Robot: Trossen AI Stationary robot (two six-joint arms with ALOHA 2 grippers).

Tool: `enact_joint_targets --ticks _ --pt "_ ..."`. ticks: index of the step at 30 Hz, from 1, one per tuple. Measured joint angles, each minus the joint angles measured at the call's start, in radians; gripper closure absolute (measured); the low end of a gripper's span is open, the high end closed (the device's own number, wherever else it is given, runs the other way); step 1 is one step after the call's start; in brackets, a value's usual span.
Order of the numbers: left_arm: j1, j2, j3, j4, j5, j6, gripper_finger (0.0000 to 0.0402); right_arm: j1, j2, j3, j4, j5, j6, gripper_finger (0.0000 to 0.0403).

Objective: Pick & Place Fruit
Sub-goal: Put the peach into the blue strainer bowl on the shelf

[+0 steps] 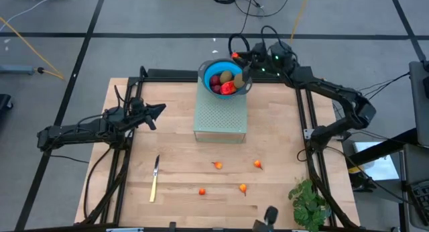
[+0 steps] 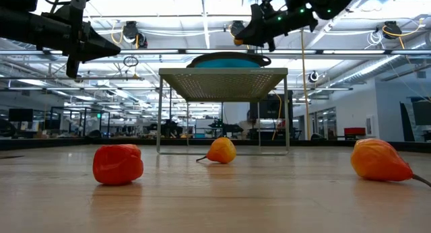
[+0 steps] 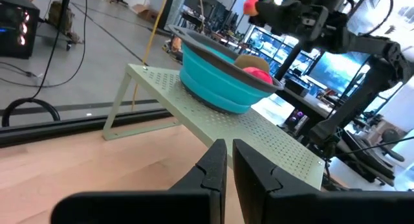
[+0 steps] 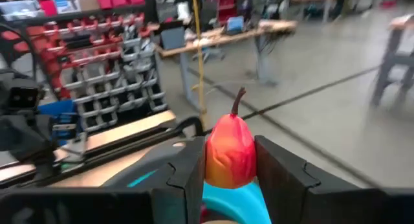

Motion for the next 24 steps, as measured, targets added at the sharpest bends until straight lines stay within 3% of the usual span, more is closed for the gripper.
enact_joint_targets --ticks 10,24 --pt "0.000 0.000 0.000 0.000 0.000 -0.002 0.0376 -0.033 0.056 0.046 -0.096 -0.148 0.055 0.0289" --pt "0.000 0.000 0.000 0.000 0.000 -0.002 0.0376 -0.045 0.056 0.045 -0.275 -0.154 0.003 0.0289"
